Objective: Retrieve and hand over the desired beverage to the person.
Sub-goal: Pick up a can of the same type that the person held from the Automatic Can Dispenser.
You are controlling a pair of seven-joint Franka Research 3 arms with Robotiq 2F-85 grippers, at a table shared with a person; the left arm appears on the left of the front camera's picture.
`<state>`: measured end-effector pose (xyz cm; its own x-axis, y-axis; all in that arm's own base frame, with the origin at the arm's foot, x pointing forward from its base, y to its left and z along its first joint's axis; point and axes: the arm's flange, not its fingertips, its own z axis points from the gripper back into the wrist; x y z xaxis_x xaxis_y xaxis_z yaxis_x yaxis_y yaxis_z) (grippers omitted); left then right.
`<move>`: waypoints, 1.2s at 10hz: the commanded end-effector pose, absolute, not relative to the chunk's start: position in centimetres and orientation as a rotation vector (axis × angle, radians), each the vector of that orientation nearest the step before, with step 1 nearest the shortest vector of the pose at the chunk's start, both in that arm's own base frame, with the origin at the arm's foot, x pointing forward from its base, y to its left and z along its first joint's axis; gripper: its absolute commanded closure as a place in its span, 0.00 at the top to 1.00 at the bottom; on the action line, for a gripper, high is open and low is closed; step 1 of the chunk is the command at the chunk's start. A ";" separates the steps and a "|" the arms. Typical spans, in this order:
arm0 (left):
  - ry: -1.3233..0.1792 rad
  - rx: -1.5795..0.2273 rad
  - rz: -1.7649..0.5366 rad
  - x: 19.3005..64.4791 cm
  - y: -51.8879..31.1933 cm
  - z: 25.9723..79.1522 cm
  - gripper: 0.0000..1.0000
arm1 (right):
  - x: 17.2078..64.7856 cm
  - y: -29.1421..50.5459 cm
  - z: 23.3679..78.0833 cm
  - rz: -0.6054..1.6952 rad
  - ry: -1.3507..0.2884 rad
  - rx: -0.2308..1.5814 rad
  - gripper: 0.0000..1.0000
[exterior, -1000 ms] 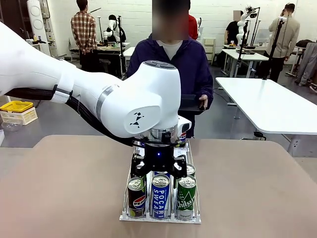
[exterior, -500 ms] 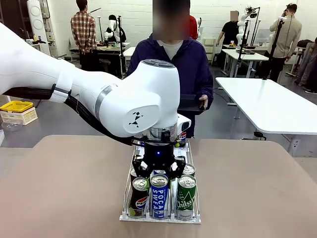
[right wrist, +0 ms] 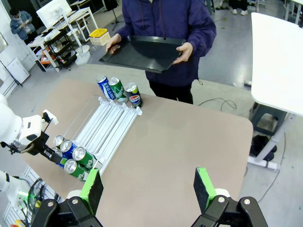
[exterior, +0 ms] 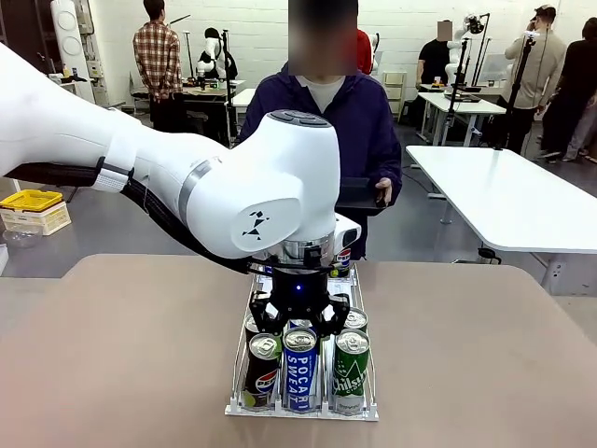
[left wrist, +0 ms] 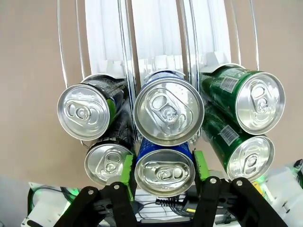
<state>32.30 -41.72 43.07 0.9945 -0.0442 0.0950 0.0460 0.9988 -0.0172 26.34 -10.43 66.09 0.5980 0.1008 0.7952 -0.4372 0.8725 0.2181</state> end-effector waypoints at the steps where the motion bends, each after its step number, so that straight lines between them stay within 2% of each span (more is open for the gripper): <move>1: -0.103 0.021 -0.089 31.8 -41.1 43.7 0.00 | 26.4 -10.4 66.0 0.329 -0.879 0.427 1.00; 4: -0.195 0.120 -0.231 28.2 -41.3 54.6 0.00 | 26.4 -10.4 66.0 0.329 -0.879 0.427 1.00; 6: -0.258 0.094 -0.223 27.1 -40.5 60.6 0.00 | 26.4 -10.4 66.0 0.329 -0.879 0.427 1.00; 12: -0.308 0.027 -0.142 27.8 -38.8 68.8 0.00 | 26.4 -10.4 66.0 0.329 -0.879 0.427 1.00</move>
